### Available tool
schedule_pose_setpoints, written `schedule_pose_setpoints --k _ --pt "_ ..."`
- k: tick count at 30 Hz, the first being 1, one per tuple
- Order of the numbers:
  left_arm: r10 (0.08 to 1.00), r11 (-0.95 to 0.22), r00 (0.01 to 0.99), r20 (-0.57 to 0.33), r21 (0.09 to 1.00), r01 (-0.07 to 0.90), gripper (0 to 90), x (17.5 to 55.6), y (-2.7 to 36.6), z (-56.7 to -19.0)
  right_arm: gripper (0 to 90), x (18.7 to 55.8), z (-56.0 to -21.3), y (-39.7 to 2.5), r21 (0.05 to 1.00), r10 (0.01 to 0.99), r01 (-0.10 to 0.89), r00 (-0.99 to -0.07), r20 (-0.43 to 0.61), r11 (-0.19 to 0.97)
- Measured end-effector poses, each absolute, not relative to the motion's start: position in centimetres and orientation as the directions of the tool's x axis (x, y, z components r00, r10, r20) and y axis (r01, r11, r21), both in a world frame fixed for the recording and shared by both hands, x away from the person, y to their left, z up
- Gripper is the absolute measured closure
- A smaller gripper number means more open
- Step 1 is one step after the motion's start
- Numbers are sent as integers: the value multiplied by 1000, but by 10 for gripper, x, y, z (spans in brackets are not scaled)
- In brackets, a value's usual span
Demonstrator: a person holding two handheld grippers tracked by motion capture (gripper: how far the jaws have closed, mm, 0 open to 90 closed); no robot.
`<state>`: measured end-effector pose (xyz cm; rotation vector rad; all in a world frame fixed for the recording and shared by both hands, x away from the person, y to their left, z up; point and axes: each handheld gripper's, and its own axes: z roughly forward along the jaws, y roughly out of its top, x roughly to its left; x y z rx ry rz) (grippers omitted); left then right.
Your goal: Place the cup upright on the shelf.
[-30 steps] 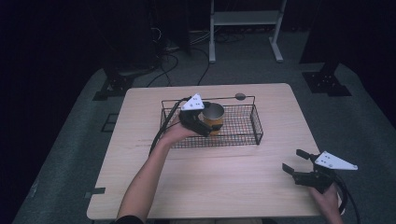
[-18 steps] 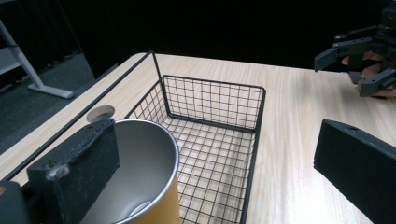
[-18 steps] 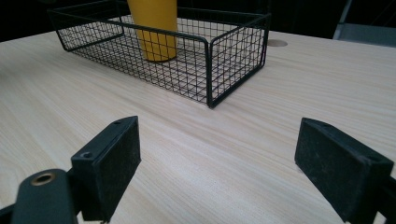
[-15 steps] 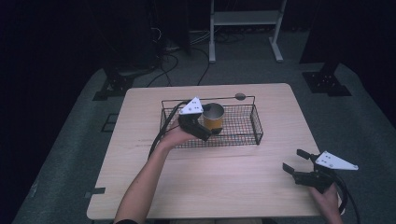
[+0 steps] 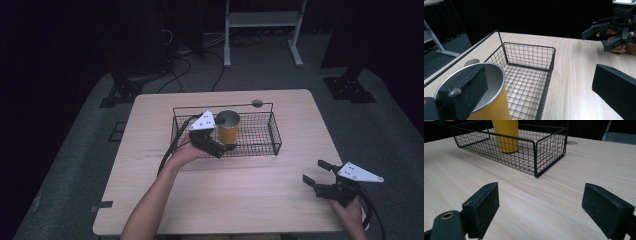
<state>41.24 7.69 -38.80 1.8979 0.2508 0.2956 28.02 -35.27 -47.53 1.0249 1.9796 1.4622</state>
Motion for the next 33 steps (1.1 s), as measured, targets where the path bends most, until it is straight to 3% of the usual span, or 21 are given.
schedule_pose_setpoints --k 33 --pt "294 -312 953 79 950 18 0 374 93 -404 133 280 -475 -353 944 792 293 -607 61 153"
